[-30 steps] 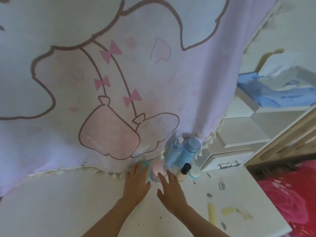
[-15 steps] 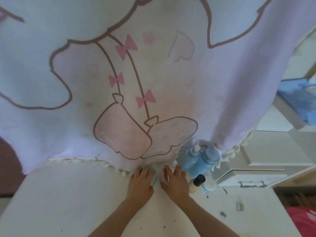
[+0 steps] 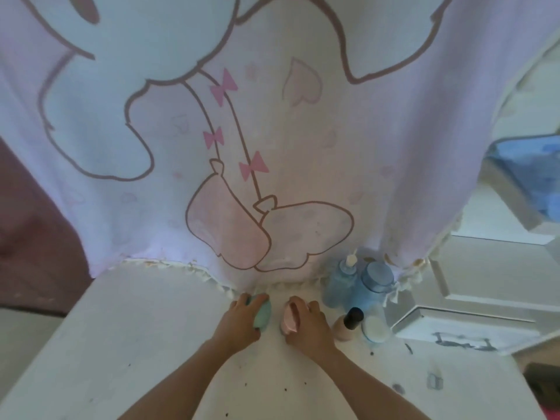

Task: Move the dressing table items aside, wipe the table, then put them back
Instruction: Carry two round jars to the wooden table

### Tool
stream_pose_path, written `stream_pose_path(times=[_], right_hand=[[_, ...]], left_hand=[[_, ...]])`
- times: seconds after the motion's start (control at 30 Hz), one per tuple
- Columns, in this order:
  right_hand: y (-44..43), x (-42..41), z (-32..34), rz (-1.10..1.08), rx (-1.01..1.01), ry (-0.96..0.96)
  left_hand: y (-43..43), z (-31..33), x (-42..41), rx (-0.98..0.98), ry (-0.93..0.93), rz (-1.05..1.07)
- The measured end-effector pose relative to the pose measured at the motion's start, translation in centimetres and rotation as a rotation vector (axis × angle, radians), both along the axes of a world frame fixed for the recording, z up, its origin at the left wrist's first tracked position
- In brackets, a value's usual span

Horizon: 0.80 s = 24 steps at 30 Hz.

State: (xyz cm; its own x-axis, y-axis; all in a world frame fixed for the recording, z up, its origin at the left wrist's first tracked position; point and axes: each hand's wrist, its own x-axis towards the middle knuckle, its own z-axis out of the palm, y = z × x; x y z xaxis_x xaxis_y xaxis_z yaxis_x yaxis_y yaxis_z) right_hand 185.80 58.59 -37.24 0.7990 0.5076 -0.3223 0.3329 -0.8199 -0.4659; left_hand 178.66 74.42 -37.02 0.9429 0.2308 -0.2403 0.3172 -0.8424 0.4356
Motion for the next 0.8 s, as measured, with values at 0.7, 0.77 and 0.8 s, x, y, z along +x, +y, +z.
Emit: stream_pose_path(times=[0.7, 0.77, 0.8], right_hand=[[9.0, -5.6, 12.8, 0.715, 0.472, 0.02], [10.7, -7.8, 14.6, 0.793, 0.515, 0.036], [11.6, -9.0, 15.3, 0.836, 0.539, 0.038]], left_hand=[[2.5, 13.0, -19.5, -0.138, -0.54, 0.862], [2.8, 14.1, -23.2, -0.119, -0.586, 0.944], [3.0, 14.6, -24.9, -0.091, -0.596, 0.978]])
